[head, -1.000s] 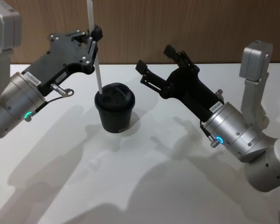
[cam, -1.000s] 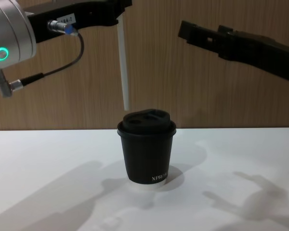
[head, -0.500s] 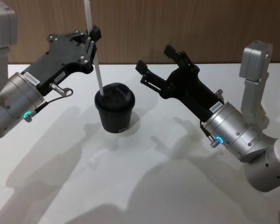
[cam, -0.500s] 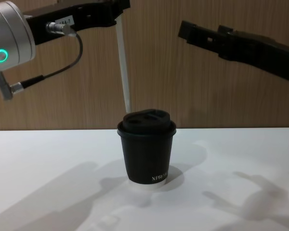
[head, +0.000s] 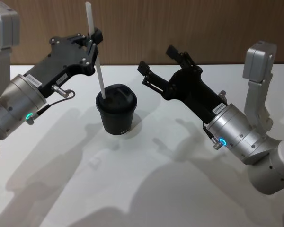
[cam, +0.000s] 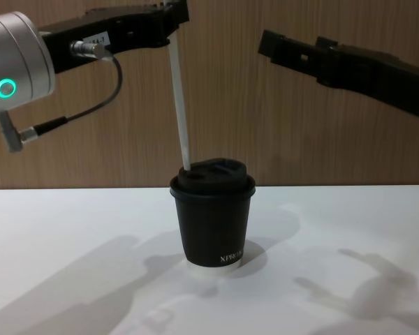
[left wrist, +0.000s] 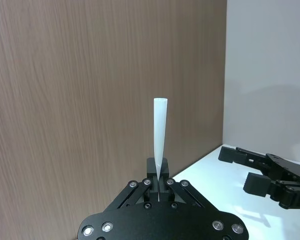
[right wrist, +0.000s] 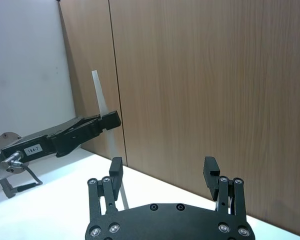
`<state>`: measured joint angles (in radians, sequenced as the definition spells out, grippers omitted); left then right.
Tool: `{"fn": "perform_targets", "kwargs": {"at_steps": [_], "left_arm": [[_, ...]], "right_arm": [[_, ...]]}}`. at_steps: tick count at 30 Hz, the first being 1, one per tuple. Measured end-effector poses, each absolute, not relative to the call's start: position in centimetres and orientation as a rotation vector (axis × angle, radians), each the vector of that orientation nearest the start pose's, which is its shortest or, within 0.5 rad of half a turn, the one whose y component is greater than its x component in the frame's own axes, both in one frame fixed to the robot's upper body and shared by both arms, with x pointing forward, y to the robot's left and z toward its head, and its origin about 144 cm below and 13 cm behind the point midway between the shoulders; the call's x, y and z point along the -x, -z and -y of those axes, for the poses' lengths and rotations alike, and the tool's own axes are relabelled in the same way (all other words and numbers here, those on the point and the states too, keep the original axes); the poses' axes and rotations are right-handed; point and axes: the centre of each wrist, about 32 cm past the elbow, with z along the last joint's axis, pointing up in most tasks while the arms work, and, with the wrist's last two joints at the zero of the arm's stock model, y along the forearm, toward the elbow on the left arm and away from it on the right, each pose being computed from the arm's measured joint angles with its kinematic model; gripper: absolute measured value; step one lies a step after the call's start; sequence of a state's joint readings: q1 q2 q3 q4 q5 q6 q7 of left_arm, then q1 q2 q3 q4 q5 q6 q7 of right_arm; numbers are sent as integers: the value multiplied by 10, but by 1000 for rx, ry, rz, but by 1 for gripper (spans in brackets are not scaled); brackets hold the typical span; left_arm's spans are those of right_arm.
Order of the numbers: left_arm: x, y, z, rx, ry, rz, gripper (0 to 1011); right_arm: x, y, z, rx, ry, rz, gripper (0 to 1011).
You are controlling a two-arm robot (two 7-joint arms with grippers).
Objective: Pick up the straw with one hand, pass it to the other hand, and insert it into the cup.
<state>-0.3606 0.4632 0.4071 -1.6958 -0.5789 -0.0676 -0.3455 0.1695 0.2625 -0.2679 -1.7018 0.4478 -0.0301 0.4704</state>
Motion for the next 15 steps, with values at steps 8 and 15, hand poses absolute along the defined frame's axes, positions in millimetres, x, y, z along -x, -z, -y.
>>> {"fn": "perform_targets", "kwargs": {"at_steps": [8,15], "left_arm": [[-517,-1276,-226,254,-776,213,7],[-518,-1276,-224,254,-768,205,6]], "right_arm": [[-488,-1228,210,-279,782,101,1001],[-488,-1228,210,-279,782,101,1001]]}}
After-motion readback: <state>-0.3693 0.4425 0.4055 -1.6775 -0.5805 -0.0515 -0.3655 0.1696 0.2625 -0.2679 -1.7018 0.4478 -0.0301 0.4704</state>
